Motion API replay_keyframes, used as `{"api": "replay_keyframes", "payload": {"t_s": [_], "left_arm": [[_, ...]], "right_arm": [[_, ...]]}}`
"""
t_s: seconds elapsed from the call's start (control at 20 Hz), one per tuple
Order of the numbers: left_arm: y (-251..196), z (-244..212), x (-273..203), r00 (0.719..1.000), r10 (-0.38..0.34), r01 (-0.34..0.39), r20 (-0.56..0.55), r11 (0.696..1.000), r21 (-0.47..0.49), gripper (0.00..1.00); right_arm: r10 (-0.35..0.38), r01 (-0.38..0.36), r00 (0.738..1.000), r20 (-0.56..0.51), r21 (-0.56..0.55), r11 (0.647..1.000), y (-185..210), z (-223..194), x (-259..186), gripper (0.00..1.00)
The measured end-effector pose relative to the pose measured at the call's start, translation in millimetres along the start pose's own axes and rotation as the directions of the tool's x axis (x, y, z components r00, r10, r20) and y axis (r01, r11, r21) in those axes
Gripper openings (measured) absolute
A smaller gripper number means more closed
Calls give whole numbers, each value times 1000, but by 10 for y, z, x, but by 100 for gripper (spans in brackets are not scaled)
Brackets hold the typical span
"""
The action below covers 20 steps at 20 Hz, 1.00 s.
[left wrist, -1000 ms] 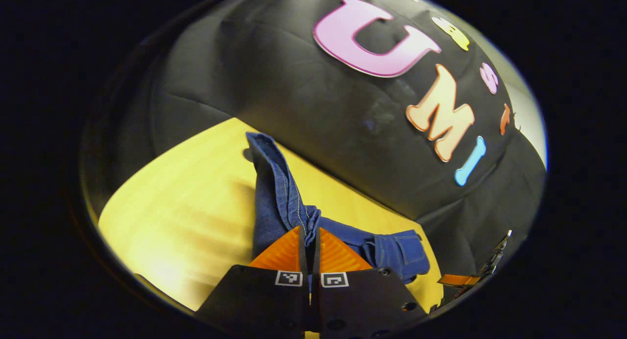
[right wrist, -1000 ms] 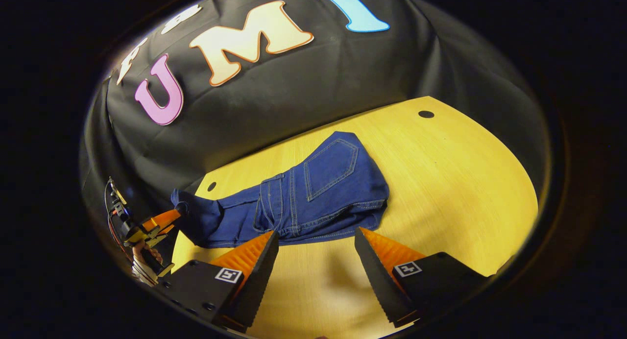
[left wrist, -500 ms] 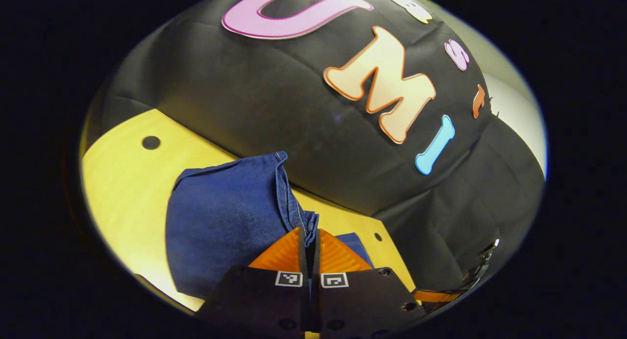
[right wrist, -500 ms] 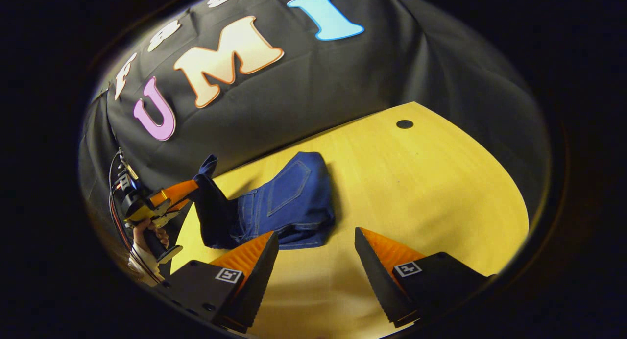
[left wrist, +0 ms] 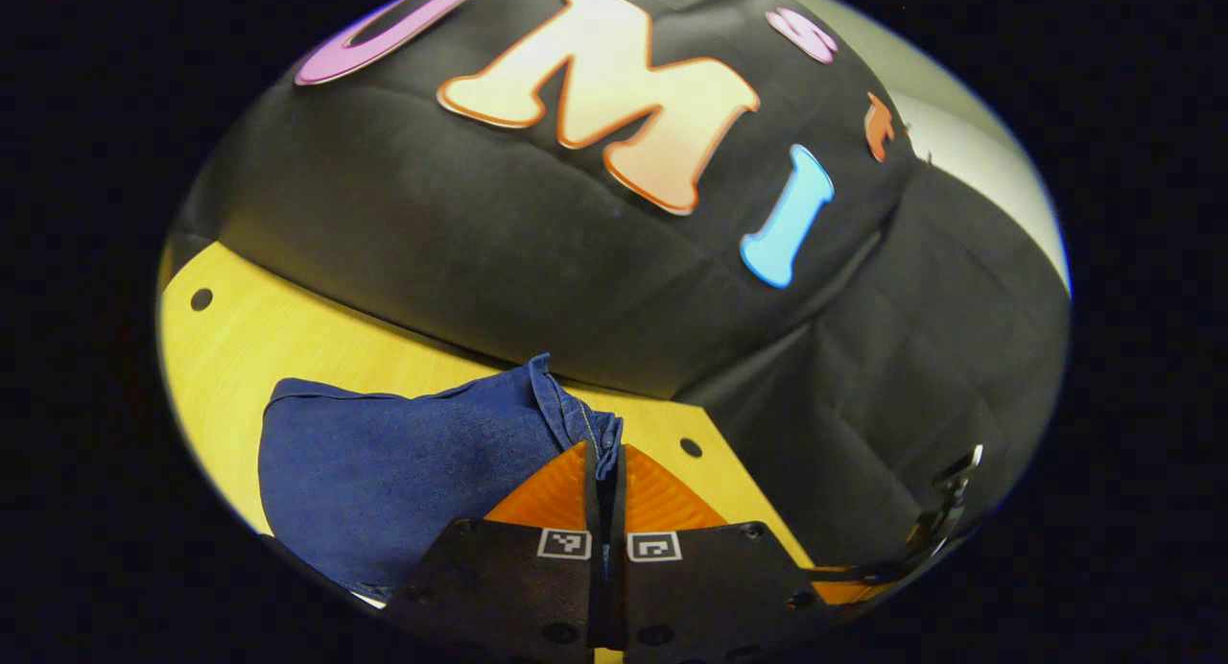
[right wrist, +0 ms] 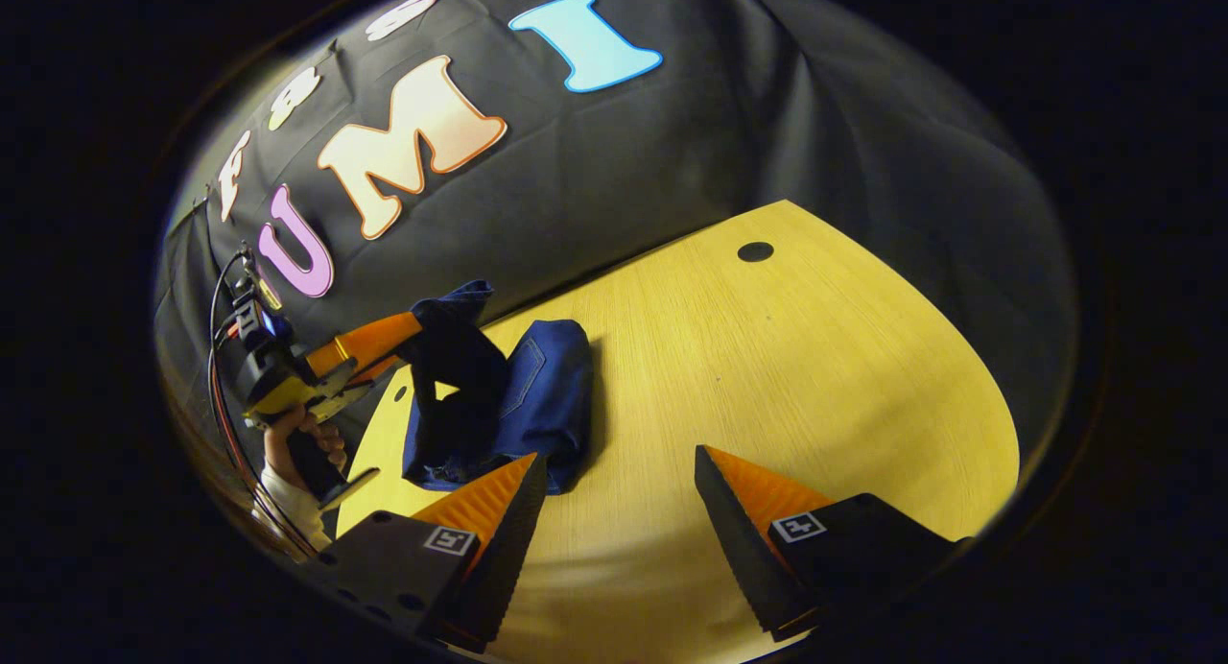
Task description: Grasp the waist and the cuffs of the jeans and fold them to make the two legs overlap; first hold the waist and fold one-third of the jeans toward the cuffs, then hold the cuffs and fold the remaining one-third in the same direction to finish folding.
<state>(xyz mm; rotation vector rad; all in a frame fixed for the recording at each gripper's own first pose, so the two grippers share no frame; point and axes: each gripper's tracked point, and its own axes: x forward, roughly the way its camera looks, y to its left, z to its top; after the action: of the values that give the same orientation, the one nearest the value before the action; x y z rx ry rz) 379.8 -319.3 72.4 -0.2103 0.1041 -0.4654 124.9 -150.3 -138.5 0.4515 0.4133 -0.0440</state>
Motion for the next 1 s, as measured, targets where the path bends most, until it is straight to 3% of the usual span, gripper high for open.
{"api": "replay_keyframes", "payload": {"t_s": [0.15, 0.2, 0.25, 0.35, 0.45, 0.55, 0.6, 0.75, 1.0], "left_arm": [[-155, -526, 7, 997, 29, -19, -69, 991, 135, 0], [-168, -688, 1, 995, 44, -29, -93, 987, 160, 0], [-165, -830, 13, 991, 67, -45, -117, 982, 182, 0], [-147, -1038, 26, 982, 118, -85, -148, 974, 210, 0], [-211, -1125, -27, 980, 119, -87, -160, 977, 196, 5], [-467, -1170, -177, 984, 41, -15, -174, 989, 146, 20], [-566, -1177, -288, 983, 14, 11, -183, 991, 135, 39], [-413, -1003, -769, 985, 73, -39, -158, 978, 207, 95], [74, -681, -1661, 981, 172, -137, -87, 941, 309, 94]], "right_arm": [[20, -20, 1000, -1, 7, 1000, -54, 34, -12, 96], [29, -29, 1000, -1, 10, 1000, -59, 43, -26, 88], [39, -39, 999, -5, 12, 999, -57, 39, -38, 88], [38, -38, 999, -8, -8, 999, -89, 20, -54, 88], [40, -40, 999, -23, -29, 999, -90, -34, -69, 87], [58, -59, 998, -30, -35, 998, 20, -53, -100, 88], [70, -71, 997, -23, -38, 997, 111, -55, -117, 88], [110, -109, 994, 10, -42, 993, 502, -71, -197, 96], [160, -156, 983, 94, -54, 986, 1274, -174, -341, 96]]}}
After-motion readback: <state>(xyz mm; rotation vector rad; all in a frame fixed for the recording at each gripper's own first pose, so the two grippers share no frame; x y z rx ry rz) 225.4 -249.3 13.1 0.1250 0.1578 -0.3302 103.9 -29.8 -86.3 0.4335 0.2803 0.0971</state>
